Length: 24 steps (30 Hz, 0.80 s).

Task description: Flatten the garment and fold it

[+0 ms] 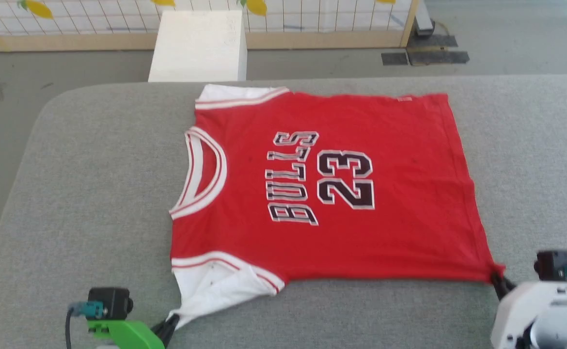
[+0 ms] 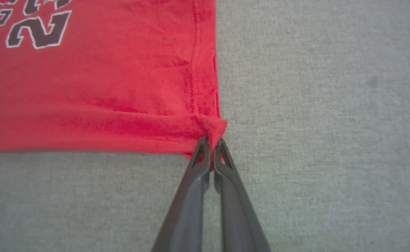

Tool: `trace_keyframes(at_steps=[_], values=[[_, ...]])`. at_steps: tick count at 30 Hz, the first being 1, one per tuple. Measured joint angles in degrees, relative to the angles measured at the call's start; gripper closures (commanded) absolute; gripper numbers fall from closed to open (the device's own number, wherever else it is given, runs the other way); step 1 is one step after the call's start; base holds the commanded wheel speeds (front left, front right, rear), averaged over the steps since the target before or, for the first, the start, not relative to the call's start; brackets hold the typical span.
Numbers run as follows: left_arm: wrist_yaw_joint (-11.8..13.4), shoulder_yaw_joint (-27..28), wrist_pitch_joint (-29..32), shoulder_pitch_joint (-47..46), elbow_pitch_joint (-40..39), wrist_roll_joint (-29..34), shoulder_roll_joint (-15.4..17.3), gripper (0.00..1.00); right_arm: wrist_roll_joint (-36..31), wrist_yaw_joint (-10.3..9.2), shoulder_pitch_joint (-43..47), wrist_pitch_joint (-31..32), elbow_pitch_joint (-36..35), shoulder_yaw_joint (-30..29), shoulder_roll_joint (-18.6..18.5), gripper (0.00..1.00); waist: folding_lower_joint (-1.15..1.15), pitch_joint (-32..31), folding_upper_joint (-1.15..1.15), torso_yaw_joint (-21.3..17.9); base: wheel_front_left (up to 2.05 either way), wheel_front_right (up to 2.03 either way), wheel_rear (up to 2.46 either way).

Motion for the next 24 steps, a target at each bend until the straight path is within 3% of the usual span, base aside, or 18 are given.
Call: trace_keyframes(at_steps=[4, 6, 11, 15, 24], values=[[1.8, -0.4, -1.3, 2.9, -3.4, 1.3, 1.2, 1.0, -0.2, 0.0, 5.0, 1.4, -4.4, -1.7, 1.8, 1.0, 0.0, -0.7, 0.0, 0.3, 0.0, 0.0, 0.0], [1.9, -0.4, -4.8, 3.5, -4.8, 3.5, 1.3, 1.0, -0.2, -0.01, 6.4, 0.4, -6.2, -1.8, 2.4, 1.0, 0.0, -0.4, 0.0, 0.3, 0.0, 0.0, 0.0], [1.9, -1.0, -14.5, 1.9, -4.7, 11.6, 0.0, 1.0, -0.2, -0.01, 6.7, -8.6, -8.5, -0.5, 2.7, 1.0, 0.0, 0.5, 0.0, 0.3, 0.0, 0.0, 0.0], [1.7, -1.8, -19.5, -4.4, -1.7, 16.9, -2.5, 1.0, -0.8, -0.01, 4.1, -15.0, -7.7, 1.1, 2.3, 1.0, 0.0, 1.3, 0.0, 0.3, 0.0, 0.0, 0.0], [-3.4, -3.4, -20.3, -20.4, 7.7, 21.0, -5.1, 1.0, -1.4, -0.01, -8.9, -14.1, -1.0, 4.8, -1.1, 1.0, 0.0, 3.6, 0.0, -0.3, 0.0, 0.0, 0.0]])
